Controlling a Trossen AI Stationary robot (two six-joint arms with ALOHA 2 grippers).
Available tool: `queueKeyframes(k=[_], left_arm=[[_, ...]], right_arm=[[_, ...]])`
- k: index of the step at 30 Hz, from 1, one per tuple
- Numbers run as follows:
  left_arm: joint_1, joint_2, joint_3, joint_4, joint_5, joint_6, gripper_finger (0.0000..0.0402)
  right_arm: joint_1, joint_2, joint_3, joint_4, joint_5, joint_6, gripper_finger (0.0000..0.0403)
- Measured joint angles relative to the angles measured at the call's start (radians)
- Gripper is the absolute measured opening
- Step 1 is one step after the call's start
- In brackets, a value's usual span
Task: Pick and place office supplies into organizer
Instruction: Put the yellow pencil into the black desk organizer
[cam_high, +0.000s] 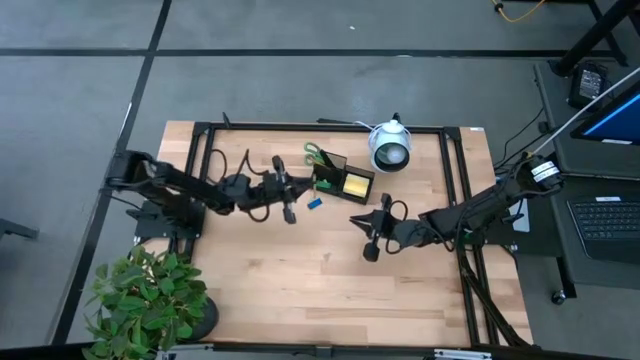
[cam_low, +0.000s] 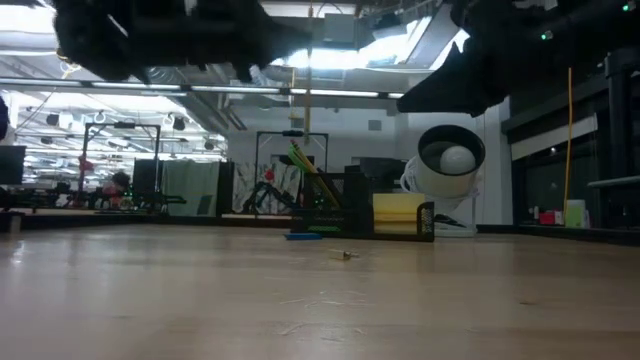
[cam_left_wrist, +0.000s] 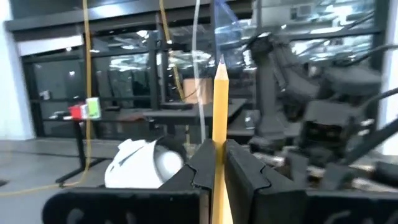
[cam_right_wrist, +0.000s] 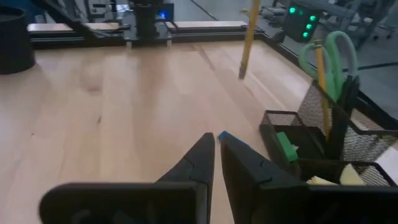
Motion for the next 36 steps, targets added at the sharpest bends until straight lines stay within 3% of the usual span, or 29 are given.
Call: queueKeyframes(k=[16, 24, 36], left_arm=[[0.165, 0.351, 0.277, 0.178, 0.0, 0.092, 0.0017], [0.215, 0.423, 0.285, 0.25, -0.009, 0.051, 0.0017], [0.256, 0.502, 0.287, 0.285, -0.024, -0.007, 0.0017]], right_arm=[[-0.04, 0.0, 0.0, -0.006, -0.001, 0.048, 0.0035], [-0.04, 0.0, 0.001, -0.08, -0.003, 0.155, 0.0035], [-0.04, 0.0, 0.001, -0.081, -0.003, 0.154, 0.0035]])
